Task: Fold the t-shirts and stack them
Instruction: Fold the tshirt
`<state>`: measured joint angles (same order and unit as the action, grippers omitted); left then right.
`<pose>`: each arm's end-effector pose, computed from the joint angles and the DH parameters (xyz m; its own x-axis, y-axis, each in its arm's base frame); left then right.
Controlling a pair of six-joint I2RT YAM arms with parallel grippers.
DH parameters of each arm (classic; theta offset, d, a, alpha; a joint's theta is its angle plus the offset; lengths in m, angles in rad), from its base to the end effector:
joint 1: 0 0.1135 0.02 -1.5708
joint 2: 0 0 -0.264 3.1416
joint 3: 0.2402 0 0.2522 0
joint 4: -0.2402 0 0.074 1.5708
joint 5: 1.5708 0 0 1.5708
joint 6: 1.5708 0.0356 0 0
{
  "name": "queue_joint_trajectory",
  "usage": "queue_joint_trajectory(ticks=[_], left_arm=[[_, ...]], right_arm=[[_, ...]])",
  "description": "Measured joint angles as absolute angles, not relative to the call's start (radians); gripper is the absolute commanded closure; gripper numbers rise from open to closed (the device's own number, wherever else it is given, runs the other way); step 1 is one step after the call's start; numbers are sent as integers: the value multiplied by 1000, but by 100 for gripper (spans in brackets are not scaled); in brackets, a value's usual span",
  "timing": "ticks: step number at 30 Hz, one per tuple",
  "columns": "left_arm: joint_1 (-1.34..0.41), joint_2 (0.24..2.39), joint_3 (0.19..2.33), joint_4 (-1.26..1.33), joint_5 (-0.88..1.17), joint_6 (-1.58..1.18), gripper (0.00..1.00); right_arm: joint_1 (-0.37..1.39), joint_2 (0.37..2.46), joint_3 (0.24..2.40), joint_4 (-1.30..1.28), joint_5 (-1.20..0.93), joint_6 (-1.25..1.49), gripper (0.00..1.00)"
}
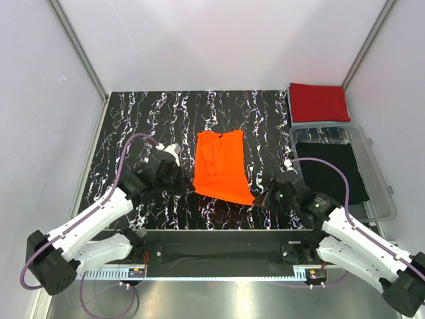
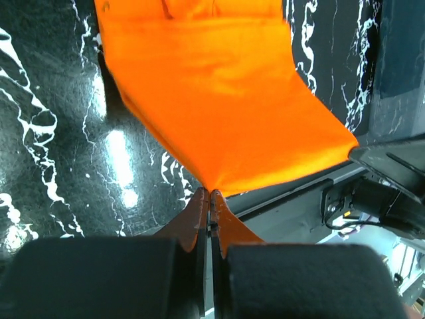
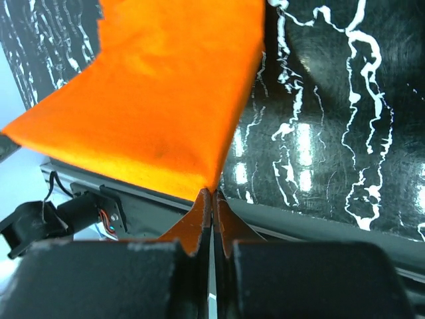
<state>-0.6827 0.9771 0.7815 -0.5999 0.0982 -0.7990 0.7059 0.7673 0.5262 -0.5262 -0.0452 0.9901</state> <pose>0.1536 -0.1294 0.2654 -0.8746 -0.2081 -0.4380 0.0779 0.8312 -0.5504 0.1215 0.1057 0.2205 -0.8523 0.3709 -0.3687 0.0726 0.7820 0.6190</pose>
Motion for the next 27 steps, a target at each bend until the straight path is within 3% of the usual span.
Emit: queue_joint_trajectory(ticks=[5,9,17,27], left_arm=[[-682,1078,884,-643,73,-791,100],[-654,1183,1002,-664,54,-766,100],[-487,1474,1278,-668,66,-690,100],[-371,1835,1698,-683,154,-623,100]], right_arm=[[707,841,638,-572,-33,906,100],[693,1014,804,-581,-11,789,100],[488,1370,1102,-548,-140,562,100],[385,1654,1359,-543,-252,410,100]])
